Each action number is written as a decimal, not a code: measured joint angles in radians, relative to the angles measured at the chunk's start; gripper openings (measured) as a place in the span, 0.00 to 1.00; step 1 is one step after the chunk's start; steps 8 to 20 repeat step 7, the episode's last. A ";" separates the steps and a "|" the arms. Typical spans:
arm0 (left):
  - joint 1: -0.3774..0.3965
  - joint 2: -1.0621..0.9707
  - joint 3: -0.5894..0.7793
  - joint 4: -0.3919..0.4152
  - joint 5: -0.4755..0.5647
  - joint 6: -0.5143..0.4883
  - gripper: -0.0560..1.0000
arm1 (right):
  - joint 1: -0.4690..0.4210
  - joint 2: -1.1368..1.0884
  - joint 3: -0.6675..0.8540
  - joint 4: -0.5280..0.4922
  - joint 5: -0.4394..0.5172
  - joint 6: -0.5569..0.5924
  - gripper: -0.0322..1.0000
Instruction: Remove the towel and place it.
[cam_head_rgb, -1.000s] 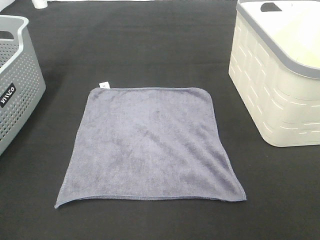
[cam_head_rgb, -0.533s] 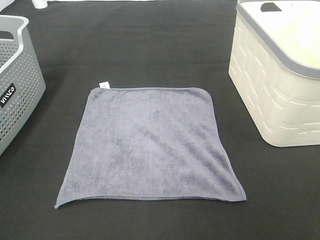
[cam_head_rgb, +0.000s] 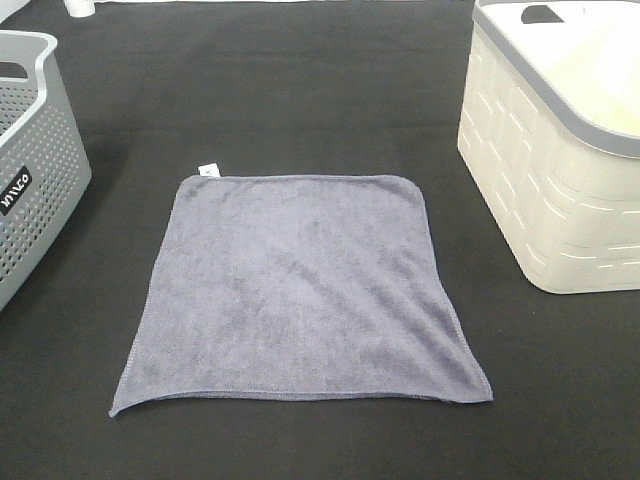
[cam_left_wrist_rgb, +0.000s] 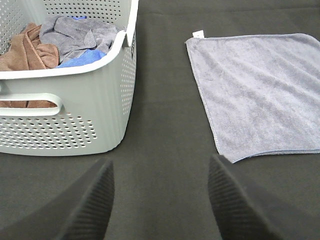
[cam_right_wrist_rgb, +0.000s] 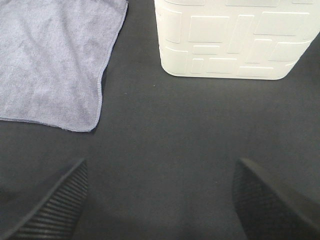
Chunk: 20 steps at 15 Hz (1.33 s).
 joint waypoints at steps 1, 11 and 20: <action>0.000 0.000 0.000 0.000 0.000 0.000 0.56 | 0.000 0.000 0.000 0.000 0.000 0.000 0.77; 0.000 0.000 0.000 0.000 0.000 0.000 0.56 | 0.000 0.000 0.000 0.000 0.000 0.000 0.77; 0.000 0.000 0.000 0.000 0.000 0.000 0.56 | 0.000 0.000 0.000 0.000 0.000 0.000 0.77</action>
